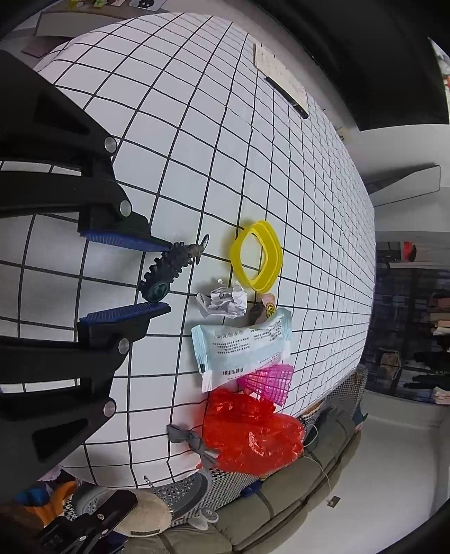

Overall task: Collect trash
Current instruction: 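Carry the pad and fish over the grey basket and open both tools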

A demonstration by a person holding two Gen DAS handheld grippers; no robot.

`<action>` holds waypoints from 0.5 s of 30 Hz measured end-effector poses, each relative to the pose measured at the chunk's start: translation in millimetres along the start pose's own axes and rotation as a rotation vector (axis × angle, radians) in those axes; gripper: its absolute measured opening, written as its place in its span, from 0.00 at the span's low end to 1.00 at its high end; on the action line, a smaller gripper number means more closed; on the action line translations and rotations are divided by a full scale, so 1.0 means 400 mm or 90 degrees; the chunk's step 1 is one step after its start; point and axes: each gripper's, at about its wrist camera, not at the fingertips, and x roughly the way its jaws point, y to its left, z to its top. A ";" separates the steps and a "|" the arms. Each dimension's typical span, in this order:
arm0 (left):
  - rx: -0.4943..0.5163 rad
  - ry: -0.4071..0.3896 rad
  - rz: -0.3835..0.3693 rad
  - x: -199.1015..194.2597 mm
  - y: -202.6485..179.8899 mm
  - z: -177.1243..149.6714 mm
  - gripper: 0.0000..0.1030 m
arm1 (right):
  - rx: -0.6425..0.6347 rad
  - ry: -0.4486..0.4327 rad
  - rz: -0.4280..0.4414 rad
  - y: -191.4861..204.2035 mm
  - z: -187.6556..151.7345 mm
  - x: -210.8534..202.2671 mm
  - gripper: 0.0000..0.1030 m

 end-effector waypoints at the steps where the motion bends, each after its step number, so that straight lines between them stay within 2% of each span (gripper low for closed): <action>1: 0.004 -0.004 -0.002 -0.008 -0.008 -0.001 0.29 | 0.002 -0.002 -0.001 -0.004 -0.002 -0.004 0.65; 8: 0.038 -0.026 -0.026 -0.045 -0.069 0.004 0.29 | 0.026 -0.012 -0.016 -0.056 -0.013 -0.038 0.65; 15: 0.092 -0.041 -0.083 -0.077 -0.184 0.003 0.29 | 0.061 -0.023 -0.046 -0.145 -0.023 -0.078 0.65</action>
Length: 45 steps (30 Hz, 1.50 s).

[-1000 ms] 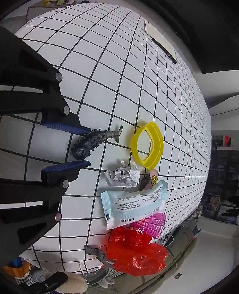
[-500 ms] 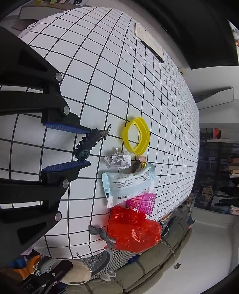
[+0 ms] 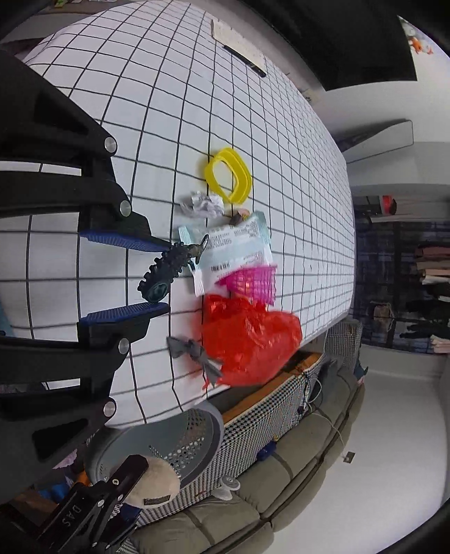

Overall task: Collect trash
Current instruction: 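Carry the pad and fish over the grey basket and open both tools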

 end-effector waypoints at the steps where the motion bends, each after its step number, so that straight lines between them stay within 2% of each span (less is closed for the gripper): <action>1: 0.007 -0.002 -0.008 -0.001 -0.021 0.002 0.29 | 0.005 -0.001 -0.004 -0.012 0.001 -0.004 0.65; 11: 0.108 0.016 -0.114 0.064 -0.274 0.039 0.29 | 0.085 -0.001 -0.078 -0.211 0.003 -0.025 0.65; 16: 0.155 0.049 -0.141 0.129 -0.390 0.045 0.29 | 0.118 0.009 -0.102 -0.299 -0.001 -0.016 0.65; 21: 0.181 0.085 -0.161 0.192 -0.462 0.039 0.29 | 0.134 0.035 -0.113 -0.360 -0.007 0.021 0.65; 28: 0.183 0.132 -0.168 0.268 -0.503 0.026 0.29 | 0.148 0.068 -0.112 -0.408 -0.015 0.074 0.65; 32: 0.188 0.136 -0.170 0.283 -0.521 0.021 0.30 | 0.157 0.073 -0.105 -0.431 -0.013 0.090 0.65; 36: 0.188 0.136 -0.162 0.285 -0.520 0.022 0.30 | 0.153 0.073 -0.101 -0.437 -0.006 0.095 0.69; 38: 0.188 0.137 -0.158 0.286 -0.522 0.025 0.33 | 0.152 0.068 -0.096 -0.439 -0.001 0.093 0.74; 40: 0.187 0.136 -0.154 0.284 -0.522 0.027 0.47 | 0.149 0.061 -0.090 -0.434 -0.003 0.084 0.76; 41: 0.186 0.134 -0.152 0.282 -0.520 0.028 0.50 | 0.146 0.057 -0.089 -0.432 -0.002 0.081 0.76; 45: 0.179 0.131 -0.144 0.279 -0.513 0.032 0.51 | 0.143 0.052 -0.096 -0.429 -0.001 0.075 0.76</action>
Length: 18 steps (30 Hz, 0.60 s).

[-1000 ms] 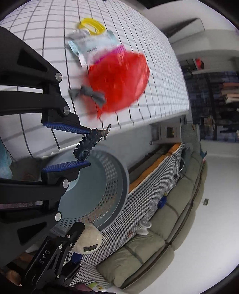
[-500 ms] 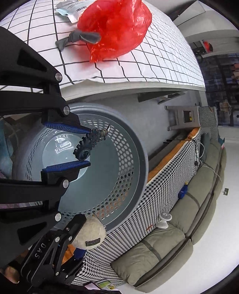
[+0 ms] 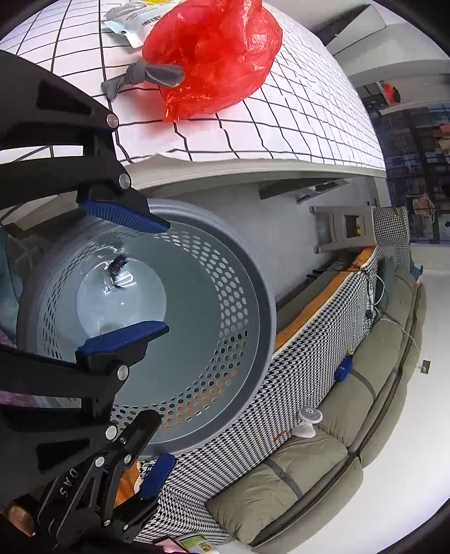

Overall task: Collect trash
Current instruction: 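Carry the pad and fish over the grey basket and open both tools, then move both open tools back over the bed toward the remaining trash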

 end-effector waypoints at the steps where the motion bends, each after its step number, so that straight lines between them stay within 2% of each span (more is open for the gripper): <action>1: -0.002 0.000 0.003 -0.002 0.002 0.000 0.51 | 0.003 -0.001 0.001 -0.002 0.000 -0.001 0.76; 5: -0.010 -0.005 0.016 -0.010 0.011 -0.004 0.56 | 0.009 -0.003 0.000 -0.005 -0.004 -0.006 0.76; 9: -0.015 -0.029 0.037 -0.032 0.021 -0.009 0.72 | 0.010 -0.011 0.000 -0.006 -0.006 -0.016 0.76; 18: -0.021 -0.061 0.060 -0.074 0.035 -0.009 0.84 | 0.001 -0.023 -0.006 0.008 -0.014 -0.036 0.76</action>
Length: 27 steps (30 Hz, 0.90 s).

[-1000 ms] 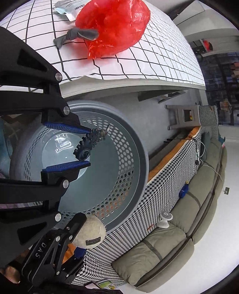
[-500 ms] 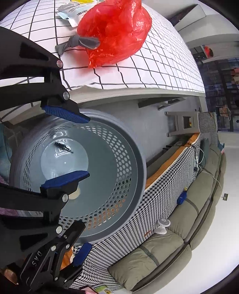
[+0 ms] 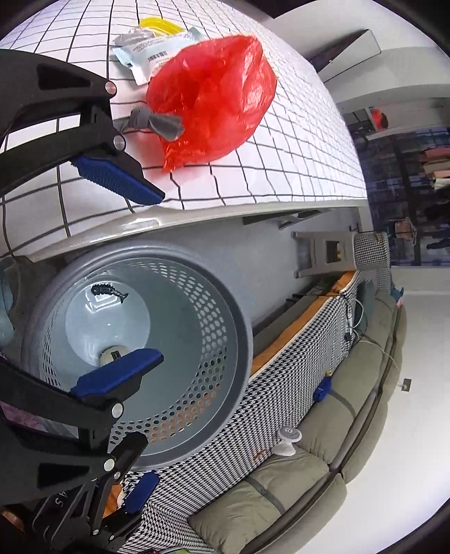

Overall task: Collect trash
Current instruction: 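Move both open tools back over the bed toward the remaining trash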

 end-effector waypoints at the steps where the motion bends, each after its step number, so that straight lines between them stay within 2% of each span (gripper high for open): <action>1: -0.003 -0.004 0.001 -0.006 0.003 0.001 0.86 | -0.001 0.000 0.000 0.003 -0.001 -0.001 0.76; 6: -0.019 -0.026 -0.002 -0.031 0.022 0.002 0.90 | -0.010 -0.008 0.007 0.023 -0.001 -0.014 0.76; 14: -0.045 -0.048 0.022 -0.062 0.058 0.007 0.93 | -0.027 -0.024 0.036 0.052 0.008 -0.031 0.76; 27: -0.073 -0.094 0.058 -0.149 0.171 -0.023 0.94 | -0.022 -0.082 0.064 0.121 0.000 -0.079 0.76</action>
